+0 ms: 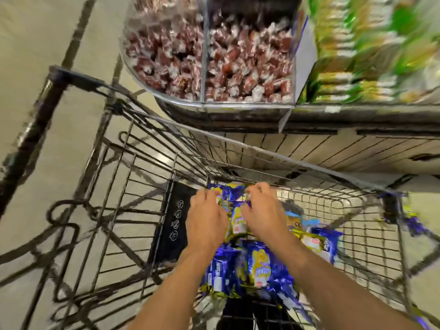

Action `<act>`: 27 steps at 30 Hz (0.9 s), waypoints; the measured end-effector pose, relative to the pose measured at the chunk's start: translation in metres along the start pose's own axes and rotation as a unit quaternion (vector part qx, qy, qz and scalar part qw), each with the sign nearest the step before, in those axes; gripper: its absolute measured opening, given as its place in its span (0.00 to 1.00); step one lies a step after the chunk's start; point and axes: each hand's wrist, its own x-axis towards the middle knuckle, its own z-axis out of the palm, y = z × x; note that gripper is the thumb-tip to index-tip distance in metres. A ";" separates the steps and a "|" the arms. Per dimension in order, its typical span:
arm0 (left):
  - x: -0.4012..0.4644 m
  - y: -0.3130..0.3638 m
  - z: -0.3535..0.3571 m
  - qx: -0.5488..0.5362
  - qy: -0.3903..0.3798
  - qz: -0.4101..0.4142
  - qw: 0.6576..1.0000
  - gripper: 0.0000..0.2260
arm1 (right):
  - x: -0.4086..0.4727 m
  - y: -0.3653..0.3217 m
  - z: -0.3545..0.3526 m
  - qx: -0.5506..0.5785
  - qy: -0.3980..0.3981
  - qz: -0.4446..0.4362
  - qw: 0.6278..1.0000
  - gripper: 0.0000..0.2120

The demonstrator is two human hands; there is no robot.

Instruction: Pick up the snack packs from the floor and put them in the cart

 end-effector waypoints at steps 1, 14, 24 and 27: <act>-0.011 0.010 -0.013 0.009 0.000 0.013 1.000 0.15 | -0.016 0.001 -0.017 -0.014 0.006 -0.001 1.000 0.19; -0.120 0.215 -0.055 0.048 0.008 0.303 0.952 0.18 | -0.197 0.091 -0.181 -0.058 0.187 0.090 0.977 0.22; -0.302 0.382 0.048 0.173 -0.046 0.511 0.841 0.22 | -0.408 0.297 -0.231 -0.080 0.275 0.281 0.916 0.22; -0.373 0.431 0.096 0.203 -0.055 0.540 0.815 0.22 | -0.481 0.363 -0.235 -0.070 0.276 0.320 0.903 0.24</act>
